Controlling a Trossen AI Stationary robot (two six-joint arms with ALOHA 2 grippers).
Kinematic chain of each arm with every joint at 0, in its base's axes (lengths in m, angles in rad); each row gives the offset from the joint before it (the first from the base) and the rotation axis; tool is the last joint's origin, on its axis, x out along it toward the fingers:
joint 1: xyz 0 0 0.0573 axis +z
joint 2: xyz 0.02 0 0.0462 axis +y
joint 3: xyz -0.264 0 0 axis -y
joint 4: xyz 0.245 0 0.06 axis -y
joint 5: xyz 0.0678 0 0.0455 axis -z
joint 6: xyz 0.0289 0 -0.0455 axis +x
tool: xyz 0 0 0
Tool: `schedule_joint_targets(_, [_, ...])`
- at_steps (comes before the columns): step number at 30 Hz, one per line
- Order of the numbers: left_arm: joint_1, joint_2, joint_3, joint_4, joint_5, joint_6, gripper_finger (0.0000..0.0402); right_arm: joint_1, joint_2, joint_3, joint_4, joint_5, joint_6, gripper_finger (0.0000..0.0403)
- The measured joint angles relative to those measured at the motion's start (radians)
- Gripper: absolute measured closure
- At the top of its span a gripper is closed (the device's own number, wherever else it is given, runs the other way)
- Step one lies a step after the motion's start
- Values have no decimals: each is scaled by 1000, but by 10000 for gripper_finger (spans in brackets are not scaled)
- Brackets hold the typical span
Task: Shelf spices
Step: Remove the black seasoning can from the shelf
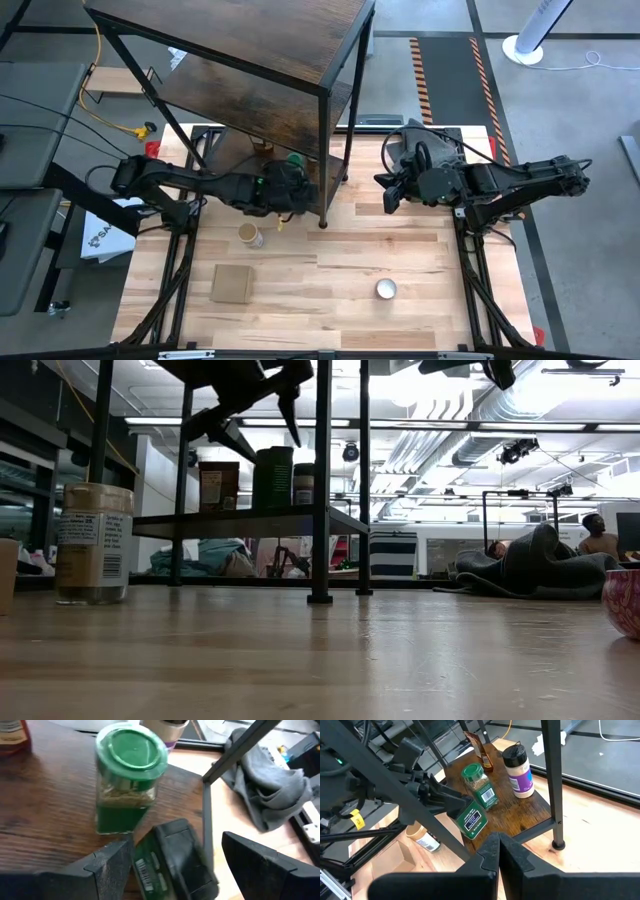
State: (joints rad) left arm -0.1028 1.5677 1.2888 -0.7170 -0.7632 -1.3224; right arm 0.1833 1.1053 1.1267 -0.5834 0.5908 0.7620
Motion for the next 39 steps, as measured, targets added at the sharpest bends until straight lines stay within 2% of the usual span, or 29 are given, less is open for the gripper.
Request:
schedule_joint_targets(4, [2, -1, 0, 46, 16, 65, 104, 0, 0, 0, -7, 0, 0, 403])
schedule_joint_targets(10, [18, 36, 0, 8, 58, 59, 105, 0, 0, 0, -11, 1, 0, 403])
schedule_joint_targets(16, [33, 90, 0, 43, 119, 91, 115, 0, 0, 0, -12, 4, 5, 403])
schedule_joint_targets(19, [32, 93, 0, 41, 124, 114, 133, 0, 0, 0, -12, 11, 6, 403])
schedule_joint_targets(22, [31, 84, 0, 30, 123, 148, 178, 0, 0, 0, -12, 21, 8, 403])
schedule_joint_targets(27, [28, 30, 0, -2, 106, 211, 293, 0, 0, 0, -12, 44, 19, 403])
schedule_joint_targets(31, [11, -53, 0, -48, 107, 329, 291, 0, 0, 0, -12, 46, 24, 403])
schedule_joint_targets(34, [-28, -147, 0, -120, 156, 453, 291, 0, 0, 0, -12, 46, 26, 403])
schedule_joint_targets(37, [-111, -238, 0, -236, 196, 532, 291, 0, 0, 0, -12, 51, 26, 403])
schedule_joint_targets(39, [-189, -280, 0, -328, 174, 517, 291, 0, 0, 0, -12, 66, 26, 403])
